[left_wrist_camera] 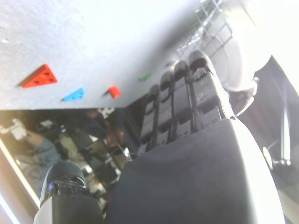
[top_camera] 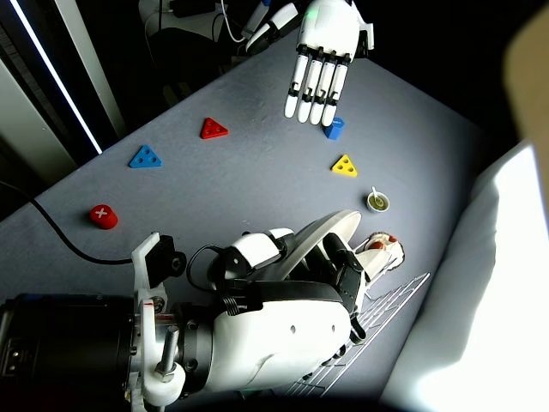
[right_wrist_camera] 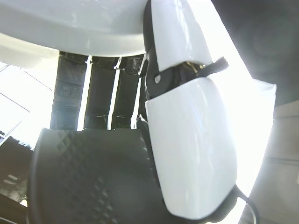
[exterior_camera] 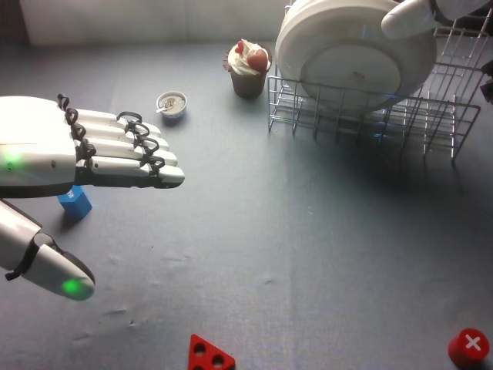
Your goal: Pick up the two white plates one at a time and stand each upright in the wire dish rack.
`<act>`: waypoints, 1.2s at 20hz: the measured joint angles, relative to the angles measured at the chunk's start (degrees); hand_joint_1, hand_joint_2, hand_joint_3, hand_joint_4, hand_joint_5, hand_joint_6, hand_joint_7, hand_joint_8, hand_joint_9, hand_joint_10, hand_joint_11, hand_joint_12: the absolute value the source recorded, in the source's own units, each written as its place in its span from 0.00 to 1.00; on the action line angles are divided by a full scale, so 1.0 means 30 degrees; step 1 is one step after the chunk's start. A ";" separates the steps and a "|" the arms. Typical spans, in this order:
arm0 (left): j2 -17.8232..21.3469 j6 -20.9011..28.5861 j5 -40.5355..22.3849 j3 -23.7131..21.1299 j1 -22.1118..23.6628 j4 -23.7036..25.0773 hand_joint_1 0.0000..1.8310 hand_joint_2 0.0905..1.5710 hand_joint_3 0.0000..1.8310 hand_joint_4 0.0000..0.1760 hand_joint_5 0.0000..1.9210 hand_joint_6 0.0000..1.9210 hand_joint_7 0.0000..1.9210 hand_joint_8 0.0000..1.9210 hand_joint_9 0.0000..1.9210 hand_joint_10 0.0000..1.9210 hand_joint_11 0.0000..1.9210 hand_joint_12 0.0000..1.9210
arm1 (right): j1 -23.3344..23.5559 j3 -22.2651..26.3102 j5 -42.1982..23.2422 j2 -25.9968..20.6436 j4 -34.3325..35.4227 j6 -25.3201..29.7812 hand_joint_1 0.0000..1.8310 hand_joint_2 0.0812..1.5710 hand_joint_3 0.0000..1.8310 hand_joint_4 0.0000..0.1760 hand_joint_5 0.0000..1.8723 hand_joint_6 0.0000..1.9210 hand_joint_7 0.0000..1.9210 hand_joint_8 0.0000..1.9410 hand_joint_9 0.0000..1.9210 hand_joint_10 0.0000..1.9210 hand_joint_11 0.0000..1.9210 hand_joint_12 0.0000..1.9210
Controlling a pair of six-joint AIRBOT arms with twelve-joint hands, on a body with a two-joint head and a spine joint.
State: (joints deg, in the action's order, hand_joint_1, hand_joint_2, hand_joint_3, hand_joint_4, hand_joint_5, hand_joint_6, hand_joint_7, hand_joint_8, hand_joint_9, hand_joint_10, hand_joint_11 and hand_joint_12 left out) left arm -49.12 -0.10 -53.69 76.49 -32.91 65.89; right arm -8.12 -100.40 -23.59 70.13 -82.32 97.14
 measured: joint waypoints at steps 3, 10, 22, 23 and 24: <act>0.0000 0.0000 0.0015 0.0000 0.0000 -0.0117 0.00 0.56 0.00 0.00 0.04 0.00 0.07 0.00 0.06 0.00 0.07 0.01 | 0.0000 0.0022 0.0000 0.0000 0.0022 -0.0124 0.66 0.62 0.00 0.00 0.44 0.18 0.44 0.09 0.48 0.14 0.49 0.41; 0.0000 0.0000 -0.0036 0.0044 0.0000 -0.0087 0.00 0.56 0.00 0.00 0.05 0.00 0.07 0.00 0.07 0.00 0.07 0.01 | -0.0015 0.0036 -0.0539 -0.0015 0.0809 0.0022 0.37 0.52 0.00 0.64 0.24 0.00 0.25 0.00 0.25 0.00 0.24 0.10; 0.0000 0.0000 -0.0066 0.0051 0.0000 -0.0189 0.00 0.56 0.00 0.00 0.05 0.00 0.07 0.00 0.07 0.00 0.07 0.00 | 0.0554 0.0379 -0.1209 -0.0284 0.1647 -0.0903 0.41 0.54 0.00 0.62 0.24 0.00 0.23 0.00 0.22 0.00 0.22 0.07; 0.0000 0.0000 -0.0066 0.0058 0.0000 -0.0189 0.00 0.56 0.00 0.00 0.04 0.00 0.06 0.00 0.06 0.00 0.05 0.00 | 0.1020 0.0568 -0.1268 -0.0546 0.1778 -0.0998 0.40 0.54 0.00 0.65 0.24 0.00 0.23 0.00 0.21 0.00 0.22 0.07; 0.0000 0.0000 -0.0066 0.0058 0.0000 -0.0182 0.00 0.56 0.00 0.00 0.04 0.00 0.06 0.00 0.06 0.00 0.06 0.00 | 0.1224 0.0692 -0.1290 -0.0692 0.1814 -0.1035 0.40 0.54 0.00 0.63 0.24 0.00 0.23 0.00 0.22 0.00 0.22 0.07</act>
State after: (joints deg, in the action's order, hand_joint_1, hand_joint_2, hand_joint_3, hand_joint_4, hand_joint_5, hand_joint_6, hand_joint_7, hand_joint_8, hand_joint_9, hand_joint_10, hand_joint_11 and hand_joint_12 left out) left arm -49.12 -0.10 -53.89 76.66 -32.91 65.34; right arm -4.45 -98.32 -27.46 68.05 -76.88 94.04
